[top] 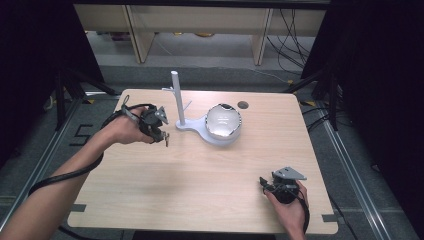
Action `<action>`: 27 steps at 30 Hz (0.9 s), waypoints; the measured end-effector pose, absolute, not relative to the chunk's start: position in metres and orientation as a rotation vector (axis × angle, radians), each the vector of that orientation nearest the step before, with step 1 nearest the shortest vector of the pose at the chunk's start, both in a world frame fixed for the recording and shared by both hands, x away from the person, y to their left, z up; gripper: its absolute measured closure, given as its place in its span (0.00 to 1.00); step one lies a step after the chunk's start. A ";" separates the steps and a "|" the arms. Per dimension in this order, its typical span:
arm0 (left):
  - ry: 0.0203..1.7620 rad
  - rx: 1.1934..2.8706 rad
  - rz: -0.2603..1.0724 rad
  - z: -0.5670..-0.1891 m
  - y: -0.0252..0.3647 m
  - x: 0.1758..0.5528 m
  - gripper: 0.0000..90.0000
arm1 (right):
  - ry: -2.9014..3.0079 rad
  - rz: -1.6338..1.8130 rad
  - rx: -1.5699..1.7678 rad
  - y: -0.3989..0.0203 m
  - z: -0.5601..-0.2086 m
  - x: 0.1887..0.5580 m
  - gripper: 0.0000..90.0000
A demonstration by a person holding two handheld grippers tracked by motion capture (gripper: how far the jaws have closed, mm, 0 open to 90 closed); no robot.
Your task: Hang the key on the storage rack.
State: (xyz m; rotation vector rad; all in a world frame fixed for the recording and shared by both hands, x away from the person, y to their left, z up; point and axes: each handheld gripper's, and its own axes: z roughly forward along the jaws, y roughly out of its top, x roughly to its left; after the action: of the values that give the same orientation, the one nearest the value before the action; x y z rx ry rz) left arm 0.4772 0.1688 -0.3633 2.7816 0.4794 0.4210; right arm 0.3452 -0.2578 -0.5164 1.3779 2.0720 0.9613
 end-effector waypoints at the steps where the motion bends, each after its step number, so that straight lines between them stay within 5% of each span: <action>1: 0.471 2.790 0.429 -0.362 0.170 0.479 0.76 | 2.072 0.961 1.377 -0.258 -0.516 0.345 0.53; 27: 0.626 2.657 0.573 -0.323 0.191 0.520 0.76 | 2.069 0.961 1.376 -0.258 -0.516 0.345 0.53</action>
State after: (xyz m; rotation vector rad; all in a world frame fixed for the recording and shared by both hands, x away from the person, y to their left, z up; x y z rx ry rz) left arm 0.5202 0.1914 -0.3229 2.6574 0.6264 0.5728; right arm 0.3451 -0.2578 -0.5164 1.3764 2.0695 0.9612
